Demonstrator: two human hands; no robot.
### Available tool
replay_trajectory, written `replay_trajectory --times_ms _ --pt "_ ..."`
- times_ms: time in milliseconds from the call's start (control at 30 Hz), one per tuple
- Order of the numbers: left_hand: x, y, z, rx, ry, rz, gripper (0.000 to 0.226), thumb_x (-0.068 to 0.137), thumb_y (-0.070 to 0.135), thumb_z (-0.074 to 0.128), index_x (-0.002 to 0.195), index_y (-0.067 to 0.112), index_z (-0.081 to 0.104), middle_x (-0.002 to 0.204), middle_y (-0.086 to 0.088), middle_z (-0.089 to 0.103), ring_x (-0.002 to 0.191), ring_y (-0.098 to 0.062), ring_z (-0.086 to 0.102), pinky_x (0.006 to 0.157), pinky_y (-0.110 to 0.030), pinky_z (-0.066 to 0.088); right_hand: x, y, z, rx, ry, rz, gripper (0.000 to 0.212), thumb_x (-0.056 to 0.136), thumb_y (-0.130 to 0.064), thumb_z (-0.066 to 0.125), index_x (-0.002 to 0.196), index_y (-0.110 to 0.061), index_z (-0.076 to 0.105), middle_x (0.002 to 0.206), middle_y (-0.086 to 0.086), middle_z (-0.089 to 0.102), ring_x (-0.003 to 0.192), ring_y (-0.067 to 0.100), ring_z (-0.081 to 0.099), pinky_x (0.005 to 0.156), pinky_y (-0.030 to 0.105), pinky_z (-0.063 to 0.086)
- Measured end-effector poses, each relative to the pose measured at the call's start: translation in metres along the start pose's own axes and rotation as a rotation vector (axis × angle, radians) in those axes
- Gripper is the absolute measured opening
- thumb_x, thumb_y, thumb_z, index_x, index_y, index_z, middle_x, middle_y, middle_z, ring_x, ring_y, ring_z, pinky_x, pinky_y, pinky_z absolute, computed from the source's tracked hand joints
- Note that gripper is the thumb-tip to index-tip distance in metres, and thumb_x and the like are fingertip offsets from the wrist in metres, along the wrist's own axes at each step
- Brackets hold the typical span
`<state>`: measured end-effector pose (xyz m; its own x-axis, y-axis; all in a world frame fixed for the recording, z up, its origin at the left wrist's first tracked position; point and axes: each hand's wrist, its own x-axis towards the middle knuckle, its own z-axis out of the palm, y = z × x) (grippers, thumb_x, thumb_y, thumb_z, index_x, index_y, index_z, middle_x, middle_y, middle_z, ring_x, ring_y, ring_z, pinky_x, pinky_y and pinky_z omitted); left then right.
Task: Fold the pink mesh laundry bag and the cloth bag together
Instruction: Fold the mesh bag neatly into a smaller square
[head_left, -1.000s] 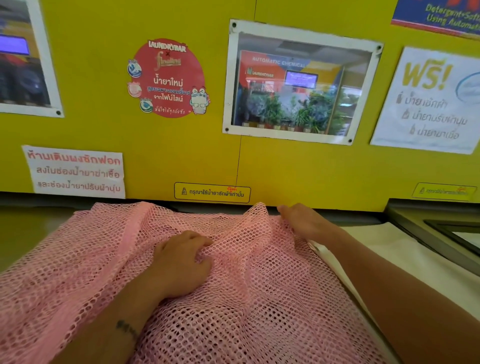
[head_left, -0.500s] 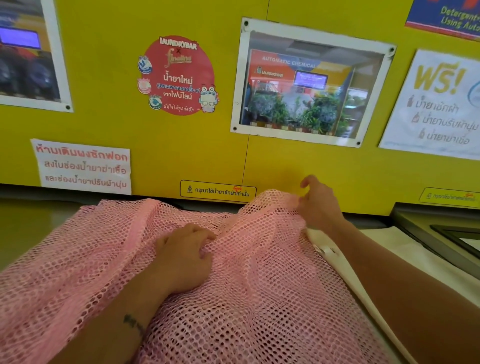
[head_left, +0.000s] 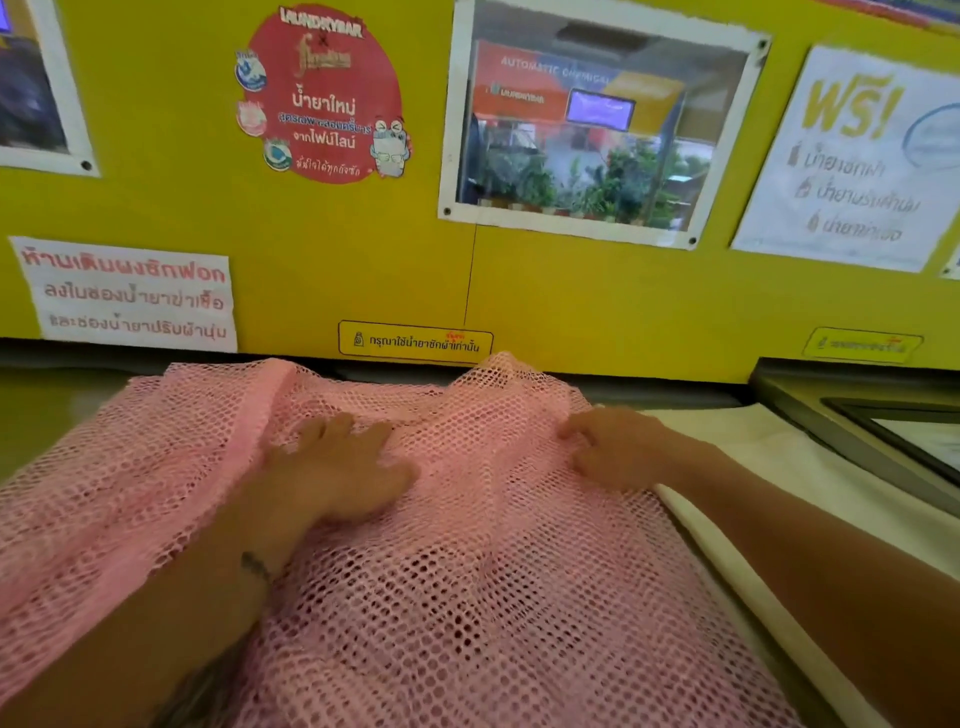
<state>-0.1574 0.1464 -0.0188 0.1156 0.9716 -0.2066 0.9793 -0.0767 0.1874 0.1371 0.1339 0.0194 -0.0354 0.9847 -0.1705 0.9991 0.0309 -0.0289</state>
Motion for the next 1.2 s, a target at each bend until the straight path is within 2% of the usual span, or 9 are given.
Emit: replay_trajectory --times_ms 133,233,333,467,600,733,833,1100,1200 --pt "0.013 -0.027 -0.029 0.143 -0.007 -0.07 0.095 0.068 0.086 0.032 0.149 0.035 0.033 0.162 -0.003 0.026 0.146 -0.029 0.027 0.118 -0.056 0.022 -0.005 0.011 0.001 -0.08 0.076 0.041 0.037 0.08 -0.027 0.055 0.115 -0.023 0.067 0.121 0.001 0.067 0.108 0.024 0.059 0.097 0.048 0.047" --pt "0.005 -0.031 -0.052 0.17 0.111 -0.103 0.084 0.068 0.078 0.042 0.137 0.031 0.049 0.151 -0.002 0.044 0.134 -0.029 0.043 0.113 -0.058 0.03 -0.015 0.016 0.002 -0.095 0.182 0.024 0.035 0.084 -0.026 0.057 0.12 -0.026 0.061 0.126 0.005 0.056 0.113 0.029 0.056 0.095 0.047 0.048" --pt "-0.021 -0.01 -0.055 0.069 0.245 0.096 0.059 0.087 0.062 0.052 0.14 0.037 0.044 0.151 -0.002 0.043 0.133 -0.027 0.044 0.111 -0.05 0.036 -0.041 0.015 -0.008 0.053 0.233 -0.054 0.037 0.092 -0.028 0.058 0.129 -0.028 0.058 0.126 0.001 0.053 0.108 0.019 0.055 0.086 0.032 0.046" --pt "-0.074 0.038 -0.041 -0.119 0.268 0.436 0.039 0.091 0.043 0.06 0.128 0.037 0.055 0.12 0.007 0.061 0.104 -0.011 0.057 0.091 -0.035 0.048 -0.094 0.007 -0.019 0.133 -0.011 -0.085 0.027 0.092 -0.041 0.061 0.117 -0.032 0.06 0.092 -0.021 0.05 0.082 0.0 0.051 0.072 0.026 0.039" --pt "-0.12 0.082 -0.031 -0.18 -0.024 0.66 0.01 0.088 0.046 0.063 0.095 0.038 0.064 0.093 0.015 0.065 0.084 -0.003 0.061 0.073 -0.025 0.052 -0.125 0.004 0.0 0.144 -0.149 -0.041 0.037 0.088 -0.033 0.068 0.119 -0.036 0.048 0.089 -0.022 0.044 0.088 0.007 0.054 0.079 0.03 0.043" --pt "-0.144 0.104 -0.016 -0.048 -0.353 0.716 0.029 0.075 0.061 0.07 0.093 0.039 0.062 0.094 0.019 0.058 0.085 -0.003 0.057 0.078 -0.03 0.052 -0.134 0.007 0.016 0.236 -0.057 -0.044 0.037 0.087 -0.011 0.062 0.109 -0.035 0.046 0.088 -0.012 0.056 0.08 0.01 0.06 0.062 0.024 0.045" --pt "-0.145 0.111 -0.004 0.072 -0.327 0.747 0.039 0.069 0.06 0.076 0.096 0.039 0.058 0.102 0.019 0.049 0.093 -0.005 0.052 0.087 -0.036 0.05 -0.144 0.022 0.002 0.287 0.062 0.006 0.037 0.083 -0.009 0.067 0.105 -0.033 0.05 0.084 -0.011 0.057 0.078 0.012 0.059 0.06 0.027 0.042" --pt "-0.146 0.109 0.007 0.098 -0.174 0.881 0.017 0.082 0.046 0.071 0.085 0.03 0.064 0.09 0.019 0.051 0.082 -0.001 0.051 0.07 -0.022 0.043 -0.148 0.035 0.004 0.197 0.041 0.089 0.032 0.082 -0.033 0.073 0.109 -0.036 0.058 0.086 -0.022 0.048 0.084 0.007 0.054 0.071 0.03 0.044" --pt "-0.152 0.108 0.007 0.081 -0.125 0.9 0.016 0.086 0.04 0.067 0.079 0.026 0.062 0.086 0.016 0.054 0.08 -0.003 0.052 0.069 -0.022 0.045 -0.145 0.028 0.01 0.194 0.046 0.048 0.026 0.085 -0.027 0.068 0.107 -0.035 0.057 0.088 -0.021 0.048 0.084 0.008 0.056 0.065 0.026 0.041"
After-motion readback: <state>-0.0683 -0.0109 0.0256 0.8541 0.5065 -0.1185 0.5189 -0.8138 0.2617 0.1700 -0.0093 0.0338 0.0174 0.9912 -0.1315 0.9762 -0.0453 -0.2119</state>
